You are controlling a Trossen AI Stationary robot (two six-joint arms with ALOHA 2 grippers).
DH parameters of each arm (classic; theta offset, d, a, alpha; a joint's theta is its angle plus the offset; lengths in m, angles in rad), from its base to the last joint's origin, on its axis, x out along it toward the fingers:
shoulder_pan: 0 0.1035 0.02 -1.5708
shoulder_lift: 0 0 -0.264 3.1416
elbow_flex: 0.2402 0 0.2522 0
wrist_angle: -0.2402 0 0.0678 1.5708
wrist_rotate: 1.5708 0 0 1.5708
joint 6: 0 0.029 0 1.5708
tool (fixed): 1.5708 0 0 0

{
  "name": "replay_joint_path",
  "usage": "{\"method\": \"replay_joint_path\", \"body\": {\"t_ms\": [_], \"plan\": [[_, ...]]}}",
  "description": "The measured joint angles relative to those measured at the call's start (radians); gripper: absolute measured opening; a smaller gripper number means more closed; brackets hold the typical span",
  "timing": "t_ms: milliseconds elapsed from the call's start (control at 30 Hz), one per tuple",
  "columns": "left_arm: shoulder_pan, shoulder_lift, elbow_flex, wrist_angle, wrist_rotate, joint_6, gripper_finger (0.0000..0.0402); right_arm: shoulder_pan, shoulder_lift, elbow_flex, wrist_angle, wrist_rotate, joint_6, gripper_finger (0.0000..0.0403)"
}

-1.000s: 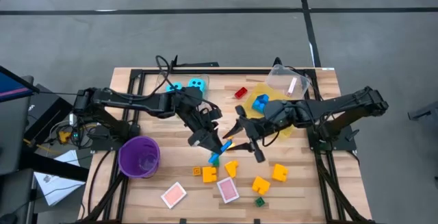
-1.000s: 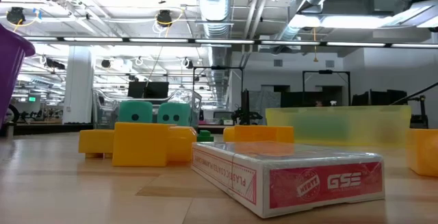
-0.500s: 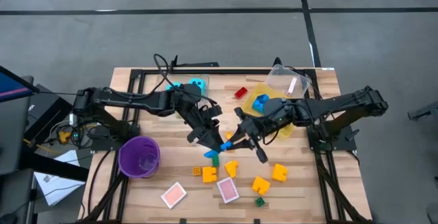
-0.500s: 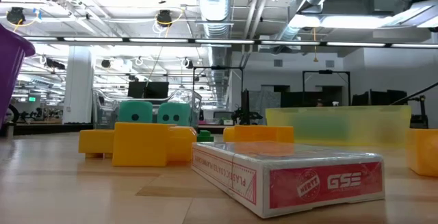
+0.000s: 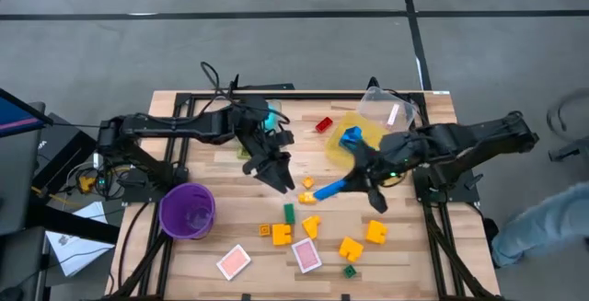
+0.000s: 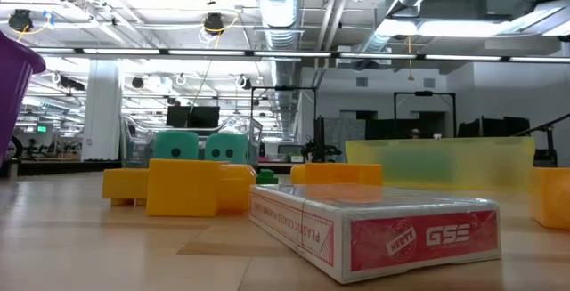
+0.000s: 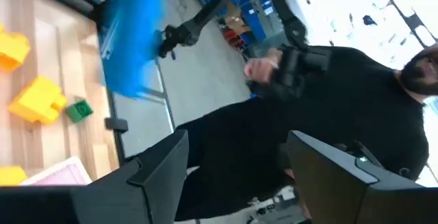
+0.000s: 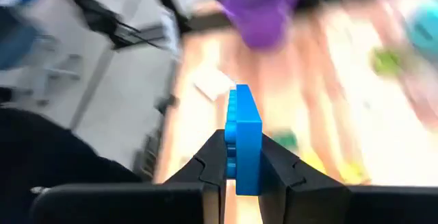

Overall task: Pick & Place Toys
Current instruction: Put the blue game piece into the yellow bin

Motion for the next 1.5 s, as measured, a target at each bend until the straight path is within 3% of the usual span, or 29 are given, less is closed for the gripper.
{"method": "replay_joint_path", "body": {"t_ms": [267,467,667,867,1067,1200,1367,1500], "plan": [[0.007,-0.043,0.0,0.002,-0.036,0.127,0.0242,0.112,-0.065,-0.001,-0.436,0.362,0.366,0.0041],[-0.012,-0.062,0.0,0.009,-0.238,0.272,0.0241,0.147,-0.072,-0.039,-0.661,0.463,0.642,0.0041],[-0.042,-0.062,0.0,0.078,-0.415,0.378,0.0241,0.115,-0.154,-0.215,-0.62,0.511,0.866,0.0041],[-0.071,-0.062,0.0,0.166,-0.477,0.414,0.0241,0.049,-0.29,-0.443,-0.529,0.626,1.049,0.0041],[-0.085,-0.062,0.0,0.178,-0.521,0.412,0.0241,-0.054,-0.367,-0.586,-0.36,0.649,1.013,0.0041],[-0.099,-0.062,0.0,0.178,-0.534,0.409,0.0241,-0.121,-0.368,-0.641,-0.313,0.655,0.998,0.0041],[-0.125,-0.062,0.0,0.178,-0.574,0.398,0.0241,-0.186,-0.369,-0.673,-0.317,0.743,1.059,0.0041],[-0.137,-0.062,0.0,0.179,-0.597,0.395,0.0241,-0.246,-0.369,-0.719,-0.232,0.695,1.013,0.0041]]}}
